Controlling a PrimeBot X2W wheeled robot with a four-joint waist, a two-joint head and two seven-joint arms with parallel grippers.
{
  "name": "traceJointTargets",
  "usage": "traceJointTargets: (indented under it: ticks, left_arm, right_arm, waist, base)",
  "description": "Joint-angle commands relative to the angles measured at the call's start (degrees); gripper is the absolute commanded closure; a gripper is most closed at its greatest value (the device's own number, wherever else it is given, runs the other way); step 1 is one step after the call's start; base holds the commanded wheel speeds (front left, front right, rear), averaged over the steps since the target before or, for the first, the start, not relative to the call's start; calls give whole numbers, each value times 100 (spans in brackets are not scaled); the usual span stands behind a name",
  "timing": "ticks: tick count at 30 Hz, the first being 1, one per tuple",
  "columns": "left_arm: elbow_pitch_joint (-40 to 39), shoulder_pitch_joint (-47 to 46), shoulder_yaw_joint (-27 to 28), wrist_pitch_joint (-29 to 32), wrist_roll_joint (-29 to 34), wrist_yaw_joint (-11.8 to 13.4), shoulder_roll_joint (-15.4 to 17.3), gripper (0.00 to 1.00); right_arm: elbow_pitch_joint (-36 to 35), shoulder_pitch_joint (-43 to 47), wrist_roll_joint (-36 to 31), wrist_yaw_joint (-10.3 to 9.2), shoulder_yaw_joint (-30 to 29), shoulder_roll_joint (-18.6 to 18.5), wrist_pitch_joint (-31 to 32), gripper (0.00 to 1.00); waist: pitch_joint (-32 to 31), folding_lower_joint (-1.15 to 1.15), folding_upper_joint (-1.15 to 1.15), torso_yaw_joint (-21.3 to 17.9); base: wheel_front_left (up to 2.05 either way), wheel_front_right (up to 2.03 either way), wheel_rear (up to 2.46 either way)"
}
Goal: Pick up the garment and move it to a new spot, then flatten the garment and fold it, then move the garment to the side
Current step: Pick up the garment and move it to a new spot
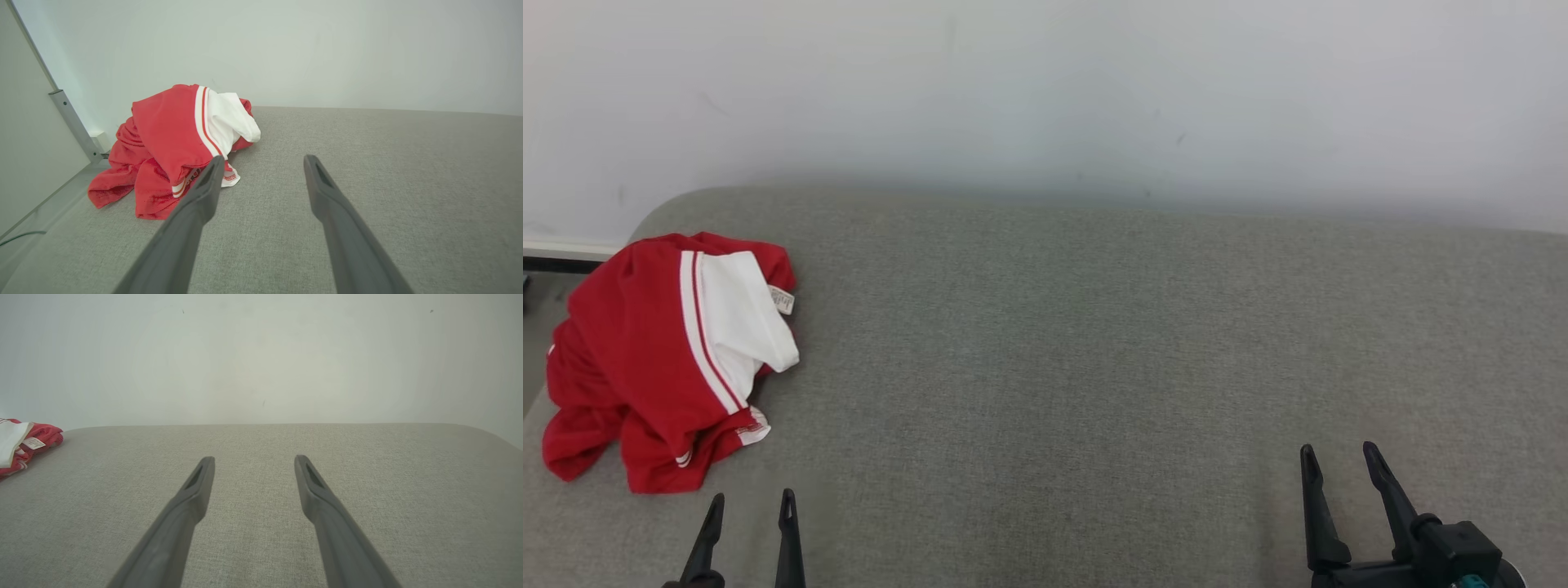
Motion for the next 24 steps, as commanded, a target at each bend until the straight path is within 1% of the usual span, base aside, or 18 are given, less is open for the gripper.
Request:
traceJointTargets:
  ticks: [1,12,15,24]
  left_arm:
    - [19,3,39,-14,11,4,-7,0]
    - [86,-64,61,-14,-92,92,-8,0]
    - [123,-34,56,-14,-132,113,-8,0]
    - [161,-8,107,-14,-138,170,-8,0]
  right_arm:
    - [11,49,64,19,6,-6,-8,0]
    - [30,68,70,19,34,-5,-8,0]
    - [15,102,54,19,26,-6,-8,0]
    - [32,88,34,19,70,-6,-8,0]
  waist:
    - [-17,0,0,220]
    - [-13,0,0,979]
    - [-22,0,0,1242]
    - [-28,0,0,1688]
  base:
    - [0,0,0]
    - [0,0,0]
    - [0,0,0]
    - [0,0,0]
